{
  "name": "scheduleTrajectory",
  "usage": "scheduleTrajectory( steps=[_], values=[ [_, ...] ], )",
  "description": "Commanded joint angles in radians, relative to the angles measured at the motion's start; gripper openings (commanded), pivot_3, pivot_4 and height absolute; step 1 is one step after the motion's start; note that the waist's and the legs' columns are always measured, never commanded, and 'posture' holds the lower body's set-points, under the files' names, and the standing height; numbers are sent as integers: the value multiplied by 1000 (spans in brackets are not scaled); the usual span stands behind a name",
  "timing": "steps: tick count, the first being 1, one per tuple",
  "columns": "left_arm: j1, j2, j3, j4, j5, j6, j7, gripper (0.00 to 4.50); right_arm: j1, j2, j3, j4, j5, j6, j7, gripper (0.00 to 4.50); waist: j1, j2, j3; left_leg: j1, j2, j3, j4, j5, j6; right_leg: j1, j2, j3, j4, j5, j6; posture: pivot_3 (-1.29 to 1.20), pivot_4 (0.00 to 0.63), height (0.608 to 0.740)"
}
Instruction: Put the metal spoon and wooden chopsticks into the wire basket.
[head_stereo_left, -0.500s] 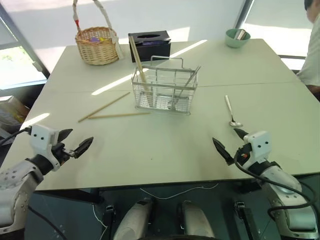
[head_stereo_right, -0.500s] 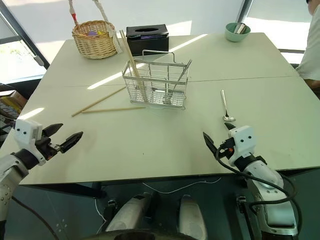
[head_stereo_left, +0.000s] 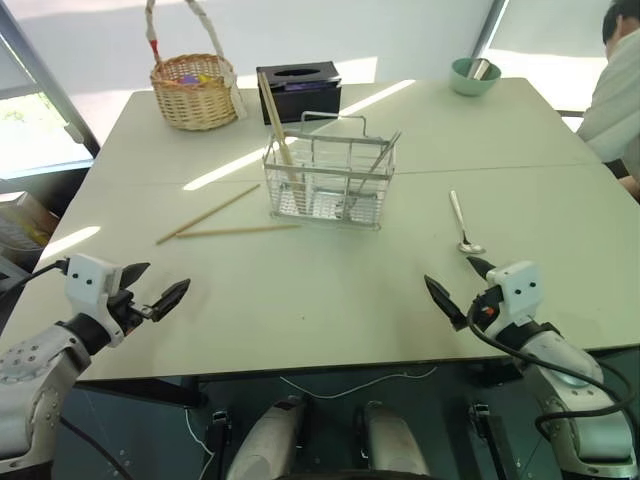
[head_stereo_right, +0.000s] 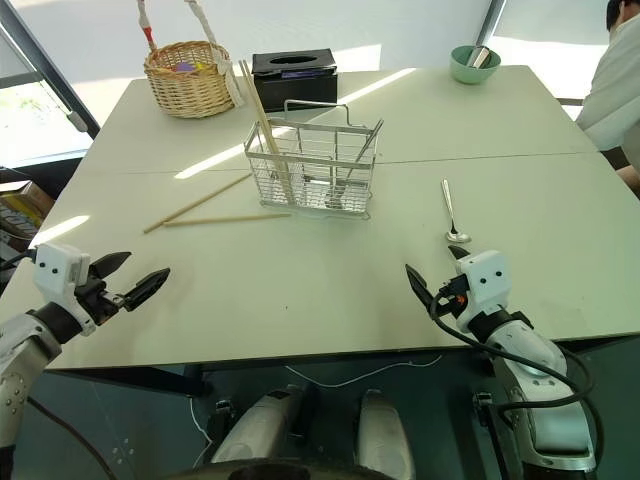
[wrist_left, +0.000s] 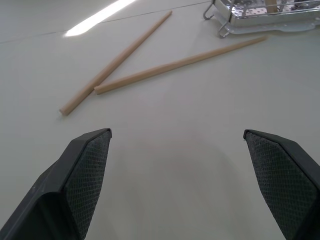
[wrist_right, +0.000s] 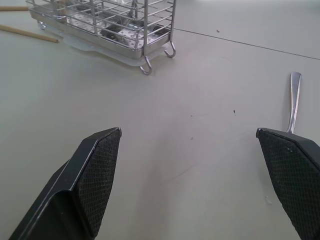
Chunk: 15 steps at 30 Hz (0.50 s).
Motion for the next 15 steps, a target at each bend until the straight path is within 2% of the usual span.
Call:
scheduleTrajectory(
  steps=[1, 15],
  values=[
    [-4, 13, 17, -30, -7, -3, 0, 4471, -12, -5, -15, -58, 10, -1, -5, 4500, 0, 0, 0, 0, 0, 0, 0, 0, 0, 0, 0, 0, 0, 0, 0, 0, 150, 725],
    [-39, 21, 14, -12, -4, 0, 4, 4471, -14, -7, -16, -81, 9, 19, -8, 4500, -1, 0, 0, 0, 0, 0, 0, 0, 0, 0, 0, 0, 0, 0, 0, 0, 150, 725]
  ],
)
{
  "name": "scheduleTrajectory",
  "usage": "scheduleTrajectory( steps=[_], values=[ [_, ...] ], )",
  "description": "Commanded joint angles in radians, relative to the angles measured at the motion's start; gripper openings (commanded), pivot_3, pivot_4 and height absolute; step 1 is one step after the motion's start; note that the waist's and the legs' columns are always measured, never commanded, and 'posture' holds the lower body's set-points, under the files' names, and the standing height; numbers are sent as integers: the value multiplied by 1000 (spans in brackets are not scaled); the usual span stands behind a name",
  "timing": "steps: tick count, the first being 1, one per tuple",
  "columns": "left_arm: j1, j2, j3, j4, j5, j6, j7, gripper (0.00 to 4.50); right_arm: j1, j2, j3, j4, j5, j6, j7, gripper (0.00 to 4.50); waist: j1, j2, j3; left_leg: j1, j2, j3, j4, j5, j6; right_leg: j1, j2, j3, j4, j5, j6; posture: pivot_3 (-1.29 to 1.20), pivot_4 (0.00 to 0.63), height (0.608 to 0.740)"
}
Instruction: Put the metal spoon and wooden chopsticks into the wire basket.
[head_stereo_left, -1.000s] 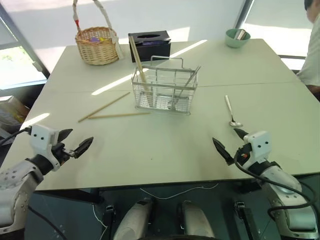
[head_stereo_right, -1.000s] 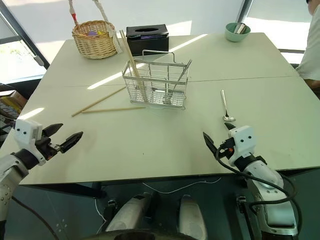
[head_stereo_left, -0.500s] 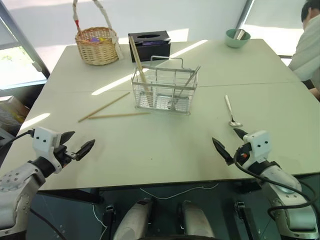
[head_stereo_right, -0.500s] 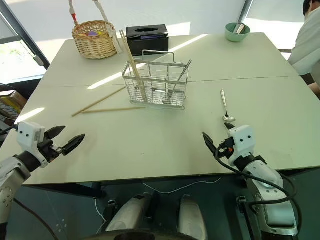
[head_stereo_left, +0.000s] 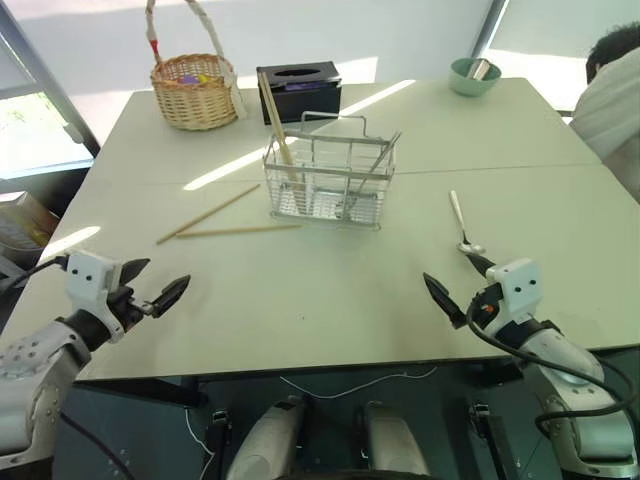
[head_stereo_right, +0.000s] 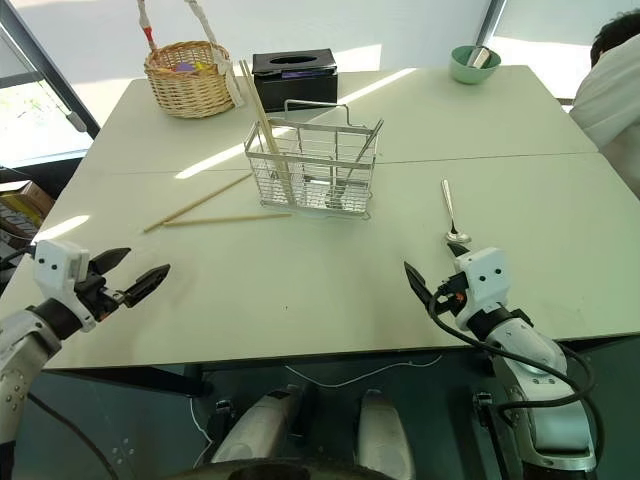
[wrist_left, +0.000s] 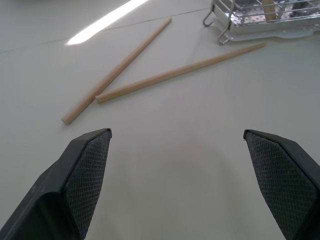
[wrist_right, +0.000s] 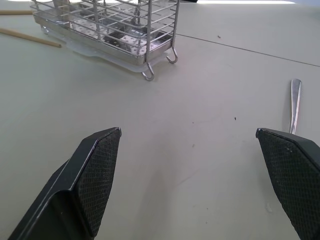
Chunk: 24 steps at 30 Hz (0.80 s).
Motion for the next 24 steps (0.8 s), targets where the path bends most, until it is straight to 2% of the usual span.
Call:
scheduleTrajectory(
  steps=[1, 7, 11, 17, 21, 24],
  values=[
    [-12, 14, 15, -12, -5, -1, 2, 4471, -15, -11, -17, -56, 10, 4, -4, 4500, 0, 0, 0, 0, 0, 0, 0, 0, 0, 0, 0, 0, 0, 0, 0, 0, 150, 725],
    [-49, 24, 30, -39, -33, 31, 10, 4471, -137, -35, -35, -55, 36, 131, -44, 4500, 0, 0, 0, 0, 0, 0, 0, 0, 0, 0, 0, 0, 1, 0, 0, 0, 150, 725],
    [-115, 54, 49, -92, -125, 114, 8, 4471, -265, -63, -23, -32, 25, 253, -91, 4500, 2, 0, 0, 0, 0, 0, 1, 0, 0, -1, 0, 0, 1, 0, 0, 0, 150, 725],
    [-323, 127, 38, -98, -253, 237, 24, 4471, -478, -58, -12, 85, 46, 390, -120, 4500, 0, 0, 0, 0, 0, 0, 2, 0, 0, -1, 0, 0, 1, 1, 0, 0, 150, 725],
    [-556, 181, -14, -54, -357, 309, -6, 4471, -612, -52, 16, 281, 13, 389, -129, 4500, -1, -1, 1, -1, 0, 0, 3, 1, -1, -1, 1, -1, 1, 1, 0, 0, 150, 725],
    [-607, 200, -56, -60, -356, 313, -32, 4471, -669, -55, 21, 401, -6, 389, -139, 4500, -2, 0, 0, -1, 0, 1, 3, 1, -1, 0, 1, 0, 1, 3, 3, 0, 150, 725]
  ],
)
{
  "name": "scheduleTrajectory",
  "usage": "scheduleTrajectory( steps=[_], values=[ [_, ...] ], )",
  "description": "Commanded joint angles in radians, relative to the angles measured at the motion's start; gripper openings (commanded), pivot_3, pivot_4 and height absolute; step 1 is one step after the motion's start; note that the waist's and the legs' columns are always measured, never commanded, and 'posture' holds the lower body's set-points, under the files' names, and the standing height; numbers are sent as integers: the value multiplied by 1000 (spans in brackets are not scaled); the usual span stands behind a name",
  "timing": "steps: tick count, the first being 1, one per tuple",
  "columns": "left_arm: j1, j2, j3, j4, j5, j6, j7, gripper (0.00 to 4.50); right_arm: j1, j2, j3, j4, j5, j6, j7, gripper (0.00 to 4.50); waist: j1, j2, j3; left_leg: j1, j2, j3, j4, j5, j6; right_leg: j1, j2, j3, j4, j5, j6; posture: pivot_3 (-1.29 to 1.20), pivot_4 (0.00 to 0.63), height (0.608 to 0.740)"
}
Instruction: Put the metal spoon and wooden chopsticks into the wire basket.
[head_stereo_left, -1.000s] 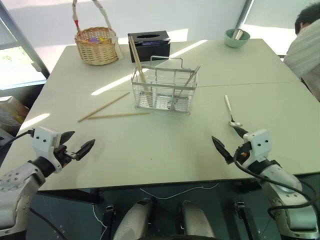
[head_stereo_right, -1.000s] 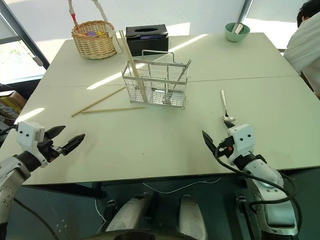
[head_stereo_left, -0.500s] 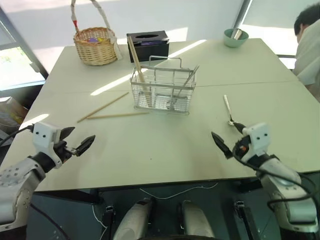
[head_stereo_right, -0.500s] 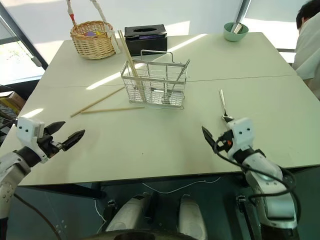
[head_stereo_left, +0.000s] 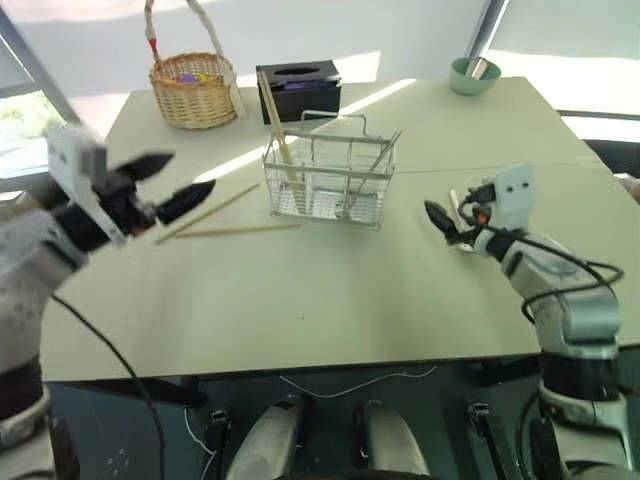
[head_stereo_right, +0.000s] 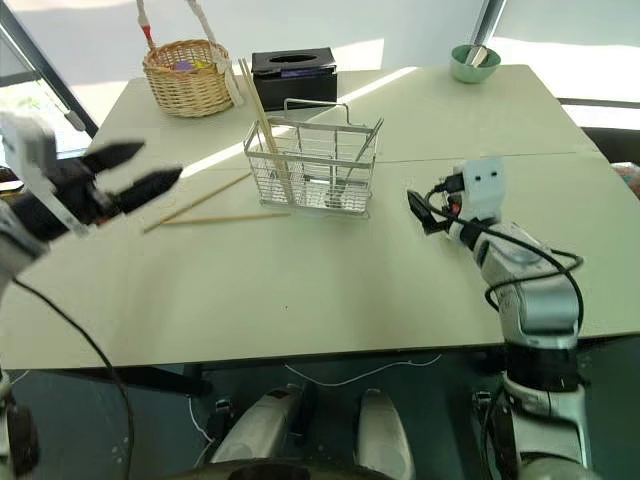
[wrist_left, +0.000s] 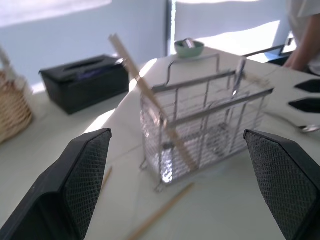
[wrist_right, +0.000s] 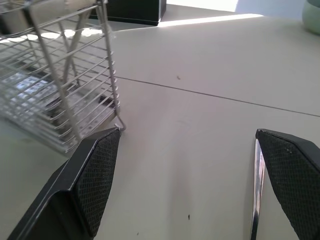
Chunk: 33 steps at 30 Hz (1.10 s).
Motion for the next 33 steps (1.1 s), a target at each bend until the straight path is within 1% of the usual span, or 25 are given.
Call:
scheduleTrajectory(
  steps=[1, 5, 12, 14, 16, 17, 21, 27, 33],
  values=[
    [-25, 21, -50, -19, -9, 6, -33, 4471, -68, -4, -13, 135, -30, 0, -25, 4500, -1, 0, 0, 0, 0, 0, 0, 0, 0, 0, 0, 0, 0, 0, 0, 0, 150, 725],
    [-27, 24, -67, -37, -14, 3, -37, 4471, -128, -6, -26, 289, -49, -36, -44, 4500, -5, 0, 0, -1, 0, 0, -1, 2, 1, 0, 0, 1, 2, 1, 1, 0, 150, 725],
    [-5, 19, -49, -59, -15, 0, -23, 4471, -113, -39, 6, 422, -131, -230, -9, 4500, -7, 0, 0, 0, 0, 0, -1, 2, 1, 0, 0, 1, 2, 1, 1, 0, 150, 725],
    [-2, 20, -44, -58, -14, -4, -22, 4471, -107, -47, 22, 437, -150, -283, 14, 4500, -6, 0, 0, 0, 0, 0, -1, 2, 1, 0, 0, 1, 2, 1, 1, 0, 150, 725],
    [-1, 22, -38, -55, -12, -7, -19, 4471, -84, -54, 53, 408, -181, -371, 47, 4500, -7, 0, 0, 0, 0, 0, -1, 2, 1, 0, 0, 1, 2, 1, 1, 0, 150, 725],
    [0, 22, -36, -54, -11, -9, -17, 4471, -77, -53, 61, 394, -183, -372, 58, 4500, -7, 0, 0, 0, 0, 0, -1, 2, 0, 0, 0, 1, 2, 1, 1, 0, 150, 725],
    [1, 22, -37, -54, -7, -13, -15, 4471, -106, -25, 37, 404, -149, -268, 45, 4500, -7, 0, 0, 0, 0, 0, -1, 2, 0, 0, 1, 1, 3, 1, 1, 0, 150, 725],
    [-6, 44, -39, -68, -44, 11, -47, 4471, -215, 22, -52, 489, -89, -49, -50, 4500, -7, 0, 0, 0, 0, 0, -1, 2, -1, 0, 1, 1, 3, 1, 0, 0, 150, 725],
    [6, 92, -55, -83, -93, 43, -120, 4471, -241, 24, -44, 517, -85, 12, -47, 4500, -6, 0, 0, 0, 0, 0, -1, 2, -1, 0, 1, 1, 3, 1, 0, 0, 150, 725]
  ],
)
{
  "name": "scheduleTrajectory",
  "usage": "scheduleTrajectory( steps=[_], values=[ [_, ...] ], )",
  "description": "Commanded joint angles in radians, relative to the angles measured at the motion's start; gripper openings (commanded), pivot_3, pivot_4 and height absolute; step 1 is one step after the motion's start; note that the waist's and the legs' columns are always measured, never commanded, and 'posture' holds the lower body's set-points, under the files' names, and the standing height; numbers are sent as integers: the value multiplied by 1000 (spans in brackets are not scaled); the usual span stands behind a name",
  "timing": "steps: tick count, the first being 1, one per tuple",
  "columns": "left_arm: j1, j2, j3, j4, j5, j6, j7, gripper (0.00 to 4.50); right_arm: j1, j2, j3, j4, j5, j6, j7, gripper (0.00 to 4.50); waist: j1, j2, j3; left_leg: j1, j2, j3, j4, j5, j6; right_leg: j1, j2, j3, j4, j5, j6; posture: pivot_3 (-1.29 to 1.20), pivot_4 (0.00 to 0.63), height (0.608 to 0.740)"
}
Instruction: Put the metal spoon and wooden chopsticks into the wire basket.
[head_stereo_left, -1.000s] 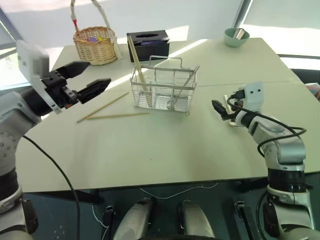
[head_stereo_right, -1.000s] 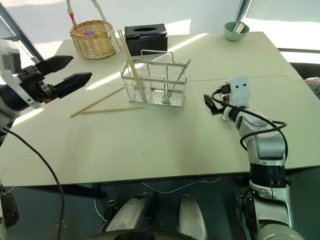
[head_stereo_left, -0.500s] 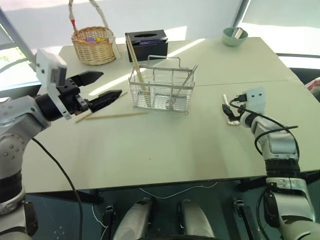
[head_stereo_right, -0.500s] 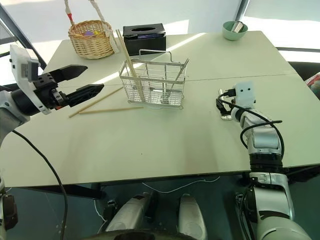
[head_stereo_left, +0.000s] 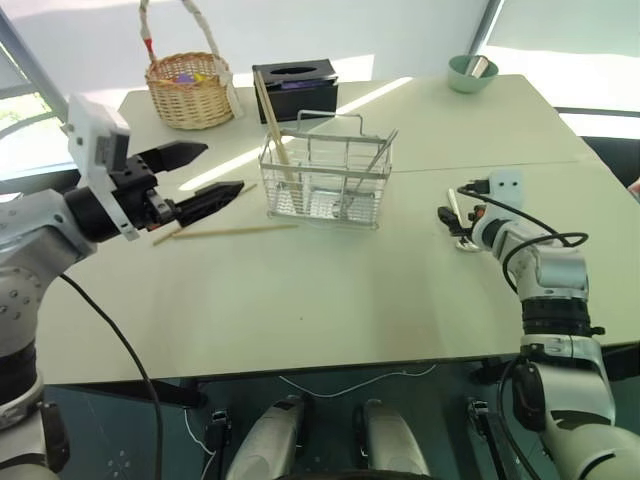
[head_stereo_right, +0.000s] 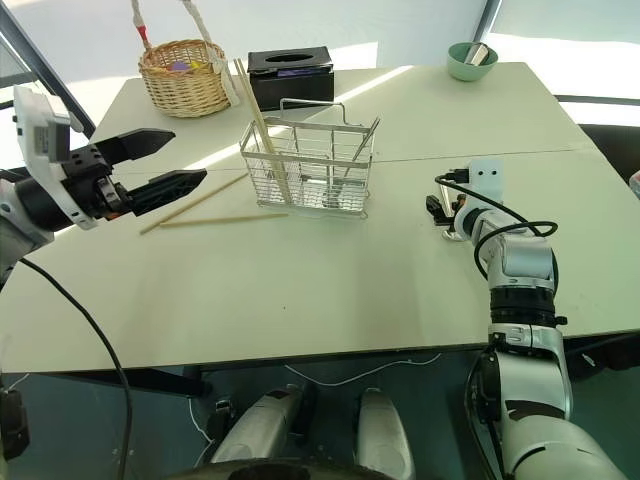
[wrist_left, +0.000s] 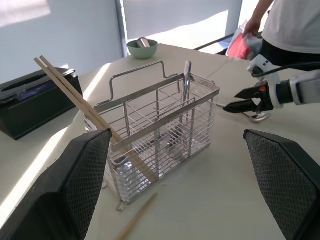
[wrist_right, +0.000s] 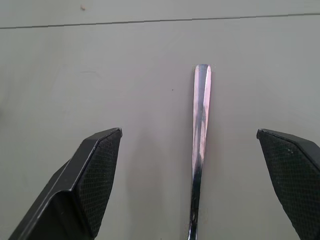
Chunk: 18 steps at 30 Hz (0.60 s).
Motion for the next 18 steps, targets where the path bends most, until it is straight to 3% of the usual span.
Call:
scheduleTrajectory(
  steps=[1, 7, 13, 16, 18],
  values=[
    [6, 52, 8, -42, -52, 19, -71, 4471, -16, -8, -4, -2, 1, 11, 4, 4500, -1, 0, 0, 0, 0, 0, 0, 0, 0, 0, 0, 0, 0, 0, 0, 0, 150, 725],
    [28, 112, -41, -37, -61, 22, -209, 4471, -10, -8, 11, -2, 3, 44, 26, 4500, -5, 0, 0, 0, 0, 0, 0, 0, 0, 0, 0, 0, 0, 0, 0, 0, 150, 725],
    [-24, 110, -90, -5, -25, -12, -242, 4471, -29, 1, -13, 25, 17, 93, 16, 4500, -4, 0, 0, 0, 0, 0, 0, 0, 0, 0, 0, 0, 0, 0, 0, 0, 150, 725],
    [-46, 107, -96, 6, -15, -18, -239, 4500, -35, 5, -27, 45, 19, 106, 1, 3652, -4, 0, 0, 0, 0, 0, 0, 0, 0, 0, 0, 0, 0, 0, 0, 0, 150, 725],
    [-51, 105, -96, 8, -14, -19, -239, 4500, -37, 9, -36, 53, 20, 105, -5, 2725, -5, 0, 0, 0, 0, 0, 0, 0, 0, 0, 0, 0, 0, 0, 0, 0, 150, 725]
  ],
)
